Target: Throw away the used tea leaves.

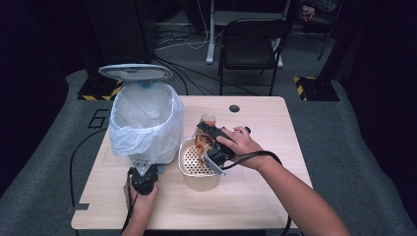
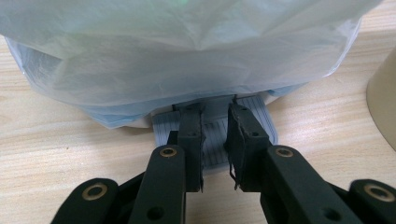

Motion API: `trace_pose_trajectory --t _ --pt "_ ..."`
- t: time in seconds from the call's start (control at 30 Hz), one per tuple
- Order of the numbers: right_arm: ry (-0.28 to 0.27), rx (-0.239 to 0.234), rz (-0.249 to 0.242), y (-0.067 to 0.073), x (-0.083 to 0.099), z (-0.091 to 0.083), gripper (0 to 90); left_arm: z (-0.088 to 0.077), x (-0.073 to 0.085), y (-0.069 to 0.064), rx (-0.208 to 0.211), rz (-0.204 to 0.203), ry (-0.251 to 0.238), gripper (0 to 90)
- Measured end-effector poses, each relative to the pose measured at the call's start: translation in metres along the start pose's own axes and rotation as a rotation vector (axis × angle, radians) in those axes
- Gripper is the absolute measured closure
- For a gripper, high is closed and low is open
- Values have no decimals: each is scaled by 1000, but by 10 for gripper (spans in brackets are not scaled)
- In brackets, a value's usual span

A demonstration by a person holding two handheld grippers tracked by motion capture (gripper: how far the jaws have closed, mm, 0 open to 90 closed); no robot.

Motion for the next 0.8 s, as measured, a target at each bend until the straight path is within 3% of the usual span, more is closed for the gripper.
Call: trace_pose_trajectory --t 0.37,0.4,0.47,0.5,0.67,0.8 --pt "12 82 -295 3 -7 0 444 0 0 0 -1 0 -1 759" --pt "12 37 -352 7 -8 0 444 0 0 0 -1 -1 -1 759" --pt "11 41 -384 10 -9 0 445 0 0 0 -1 -1 -1 759" --pt "24 62 -368 13 -8 0 446 0 0 0 -1 -1 -1 759" --pt "52 126 -444 15 -7 -5 447 0 0 0 -1 -1 -1 758" --pt "58 145 -483 15 -9 -6 447 0 0 0 -1 -1 -1 758"
Point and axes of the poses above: each handheld gripper's, and its own axes: z roughly forward along the jaws, x roughly out of its underside, y roughly to its left, the point moved 9 cm from there along z, roughly forward along the jaws, and after that the axes turned 5 degrees about z, right-handed, at the moved point
